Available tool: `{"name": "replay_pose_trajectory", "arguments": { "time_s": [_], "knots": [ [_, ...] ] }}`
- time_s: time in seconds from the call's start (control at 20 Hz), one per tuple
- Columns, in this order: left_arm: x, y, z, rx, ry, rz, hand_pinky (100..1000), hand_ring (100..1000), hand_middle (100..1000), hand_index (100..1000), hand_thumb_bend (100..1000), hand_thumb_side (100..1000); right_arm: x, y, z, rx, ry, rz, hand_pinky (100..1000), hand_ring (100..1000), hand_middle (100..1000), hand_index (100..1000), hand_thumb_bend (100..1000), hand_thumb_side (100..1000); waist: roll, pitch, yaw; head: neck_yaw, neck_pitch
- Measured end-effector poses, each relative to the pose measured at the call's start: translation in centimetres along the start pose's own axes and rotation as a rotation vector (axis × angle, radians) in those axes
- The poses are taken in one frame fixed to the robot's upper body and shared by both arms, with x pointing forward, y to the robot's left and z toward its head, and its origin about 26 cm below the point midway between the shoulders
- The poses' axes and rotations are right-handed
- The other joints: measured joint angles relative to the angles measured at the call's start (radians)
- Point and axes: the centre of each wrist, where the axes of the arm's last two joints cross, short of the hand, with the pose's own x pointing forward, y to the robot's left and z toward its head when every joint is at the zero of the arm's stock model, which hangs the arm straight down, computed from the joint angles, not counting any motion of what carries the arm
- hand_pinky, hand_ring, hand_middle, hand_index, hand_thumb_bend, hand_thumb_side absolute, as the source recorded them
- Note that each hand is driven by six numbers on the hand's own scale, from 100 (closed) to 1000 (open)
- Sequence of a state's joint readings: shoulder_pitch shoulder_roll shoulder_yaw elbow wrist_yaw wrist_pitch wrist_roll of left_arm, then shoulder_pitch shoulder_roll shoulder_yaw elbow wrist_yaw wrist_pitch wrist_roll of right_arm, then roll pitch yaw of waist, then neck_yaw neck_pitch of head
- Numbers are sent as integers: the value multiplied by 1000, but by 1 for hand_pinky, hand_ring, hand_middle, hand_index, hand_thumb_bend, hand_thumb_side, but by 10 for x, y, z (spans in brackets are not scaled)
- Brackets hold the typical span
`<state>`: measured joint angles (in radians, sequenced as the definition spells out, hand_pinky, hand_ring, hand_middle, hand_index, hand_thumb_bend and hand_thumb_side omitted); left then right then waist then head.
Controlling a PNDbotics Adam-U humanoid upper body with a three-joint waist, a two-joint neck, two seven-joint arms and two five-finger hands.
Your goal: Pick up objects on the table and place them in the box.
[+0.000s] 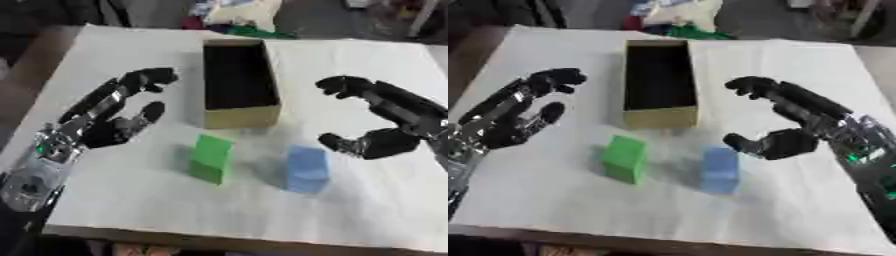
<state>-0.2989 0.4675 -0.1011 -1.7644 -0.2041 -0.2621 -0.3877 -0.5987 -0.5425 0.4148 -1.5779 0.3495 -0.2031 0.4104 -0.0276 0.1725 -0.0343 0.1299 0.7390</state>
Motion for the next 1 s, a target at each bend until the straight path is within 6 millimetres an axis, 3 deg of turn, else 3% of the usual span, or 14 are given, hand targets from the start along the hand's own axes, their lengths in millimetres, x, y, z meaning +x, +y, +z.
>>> {"name": "replay_pose_trajectory", "arguments": {
  "time_s": [1.0],
  "knots": [
    [-2, -1, 1, -9, 5, 3, 863, 915, 854, 976, 232, 880, -5, 28, -8, 235, -23, -50, 856, 907, 934, 991, 359, 609, -5, 0, 2, 0, 8]
  ]
}}
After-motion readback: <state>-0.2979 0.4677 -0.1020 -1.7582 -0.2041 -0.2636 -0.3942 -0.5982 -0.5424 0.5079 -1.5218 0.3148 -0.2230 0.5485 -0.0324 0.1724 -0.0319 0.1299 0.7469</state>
